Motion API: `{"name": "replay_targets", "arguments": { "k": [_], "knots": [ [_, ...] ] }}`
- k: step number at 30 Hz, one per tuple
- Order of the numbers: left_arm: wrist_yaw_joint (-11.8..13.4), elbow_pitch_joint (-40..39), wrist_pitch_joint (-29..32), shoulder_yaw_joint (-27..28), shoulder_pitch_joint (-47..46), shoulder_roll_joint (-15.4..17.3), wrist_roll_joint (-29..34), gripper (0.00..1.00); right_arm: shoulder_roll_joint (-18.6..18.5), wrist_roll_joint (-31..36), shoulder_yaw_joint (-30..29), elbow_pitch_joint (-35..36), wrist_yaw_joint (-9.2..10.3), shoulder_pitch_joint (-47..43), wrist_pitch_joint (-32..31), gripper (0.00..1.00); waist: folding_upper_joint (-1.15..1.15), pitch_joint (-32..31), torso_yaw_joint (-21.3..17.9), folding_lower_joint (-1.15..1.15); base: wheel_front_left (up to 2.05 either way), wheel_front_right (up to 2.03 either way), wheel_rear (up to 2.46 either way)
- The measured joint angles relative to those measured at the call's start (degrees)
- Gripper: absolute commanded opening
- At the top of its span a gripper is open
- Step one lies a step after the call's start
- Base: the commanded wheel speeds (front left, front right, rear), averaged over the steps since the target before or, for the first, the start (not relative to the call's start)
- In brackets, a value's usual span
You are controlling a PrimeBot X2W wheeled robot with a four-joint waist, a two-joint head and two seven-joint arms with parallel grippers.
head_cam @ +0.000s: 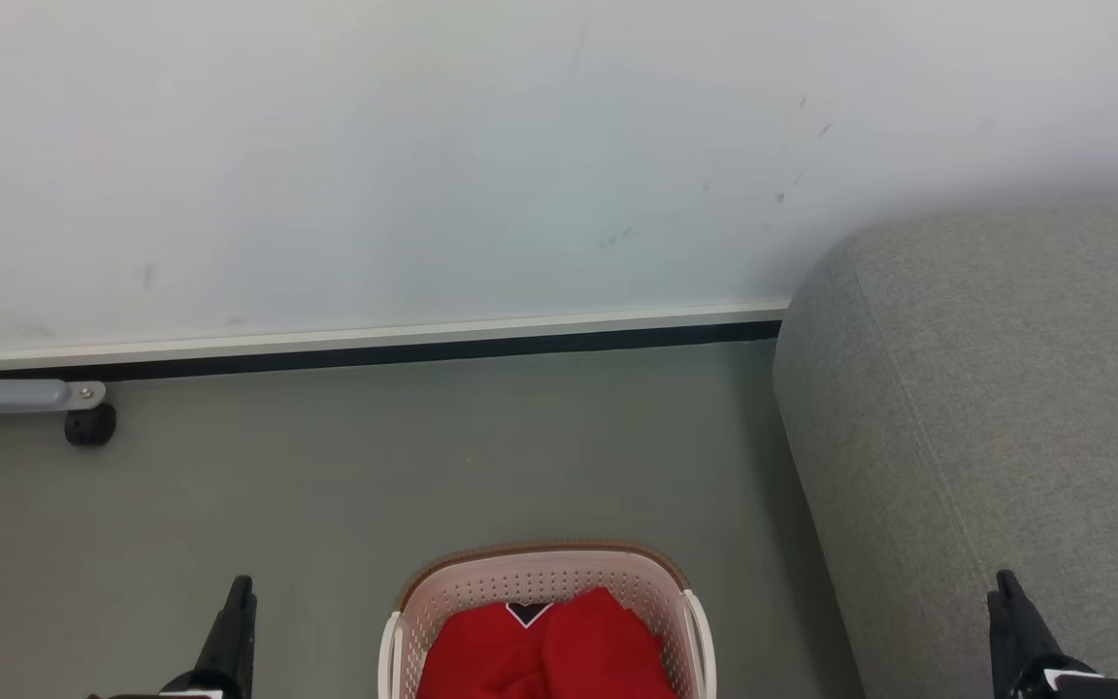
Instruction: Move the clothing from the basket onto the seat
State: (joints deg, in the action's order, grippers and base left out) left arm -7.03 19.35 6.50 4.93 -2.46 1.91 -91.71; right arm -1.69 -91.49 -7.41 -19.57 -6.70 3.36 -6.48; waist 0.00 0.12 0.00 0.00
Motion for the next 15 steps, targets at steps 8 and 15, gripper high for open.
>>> {"name": "replay_targets", "arguments": {
  "k": [8,15],
  "knots": [
    [0.0,-0.1,-1.5,-2.0,0.8,-0.1,0.5,1.00,0.2,0.3,1.4,-0.2,0.13,-0.8,1.5,1.00,0.00,-0.2,0.0,0.00,0.00,0.00,0.00],
    [1.1,-1.4,-3.1,-3.2,0.8,-0.1,3.4,1.00,0.2,2.0,1.9,0.6,0.22,-1.1,3.0,1.00,0.00,-0.5,0.0,0.00,0.00,0.00,0.00]
  ]
}}
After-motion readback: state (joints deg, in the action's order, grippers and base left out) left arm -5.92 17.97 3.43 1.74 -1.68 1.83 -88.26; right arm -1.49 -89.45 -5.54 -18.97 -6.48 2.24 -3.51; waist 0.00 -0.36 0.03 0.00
